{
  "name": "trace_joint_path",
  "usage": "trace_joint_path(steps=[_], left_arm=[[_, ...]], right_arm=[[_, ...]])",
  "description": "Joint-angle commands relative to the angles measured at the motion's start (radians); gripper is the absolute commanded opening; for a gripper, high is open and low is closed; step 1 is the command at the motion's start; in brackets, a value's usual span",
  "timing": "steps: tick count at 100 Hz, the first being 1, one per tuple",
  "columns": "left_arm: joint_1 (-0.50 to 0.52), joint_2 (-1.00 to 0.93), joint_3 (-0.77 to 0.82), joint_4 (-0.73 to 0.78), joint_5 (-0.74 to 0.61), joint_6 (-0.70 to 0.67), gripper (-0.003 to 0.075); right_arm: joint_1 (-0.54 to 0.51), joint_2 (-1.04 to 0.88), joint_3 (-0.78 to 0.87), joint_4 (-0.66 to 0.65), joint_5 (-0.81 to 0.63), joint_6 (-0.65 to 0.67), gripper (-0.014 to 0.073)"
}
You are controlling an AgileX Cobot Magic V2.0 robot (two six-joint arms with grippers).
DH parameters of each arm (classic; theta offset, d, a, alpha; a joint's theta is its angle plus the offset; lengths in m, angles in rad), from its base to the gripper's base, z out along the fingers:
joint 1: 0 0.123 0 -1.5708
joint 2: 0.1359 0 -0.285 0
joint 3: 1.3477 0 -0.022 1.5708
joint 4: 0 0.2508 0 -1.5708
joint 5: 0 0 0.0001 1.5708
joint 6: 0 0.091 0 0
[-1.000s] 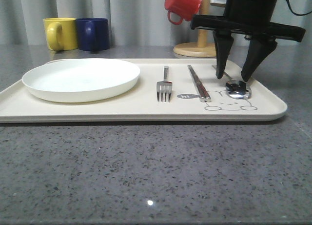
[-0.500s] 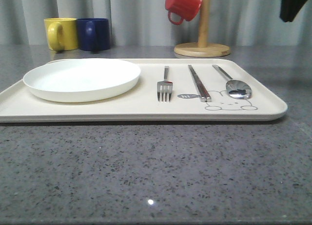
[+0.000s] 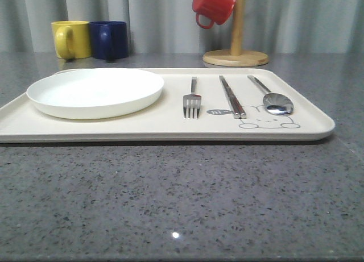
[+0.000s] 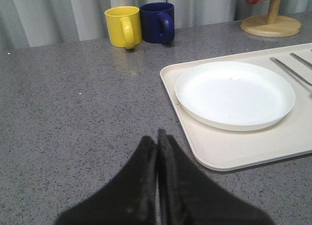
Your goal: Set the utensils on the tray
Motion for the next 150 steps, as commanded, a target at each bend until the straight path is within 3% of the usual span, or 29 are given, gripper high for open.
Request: trace_joint_path(steps=[1,22,119,132,150], left_arm=[[-0.002,0.01,-0.024,-0.008,-0.074,-0.007,-0.0019],[-0.002,0.01,-0.024,-0.008,-0.074,-0.007,-0.0019],[-0.002,0.01,-0.024,-0.008,-0.074,-0.007,-0.0019],[-0.002,0.01,-0.024,-0.008,-0.074,-0.007,-0.0019],[-0.002,0.01,-0.024,-0.008,-0.074,-0.007,-0.0019]], right_arm=[[-0.024,-0.1,0.046,0.017,-0.083,-0.041,-0.0061],[-0.024,-0.277,0.205,0.01,-0.194,-0.077,-0.0061],[-0.025,-1.269,1.108,-0.1,-1.064,-0.078,-0.0061],[-0.026,-1.259,1.218,-0.095,-1.249,-0.078,-0.0061],[-0.026,-1.261,1.212,-0.096,-1.222,-0.078,-0.0061]])
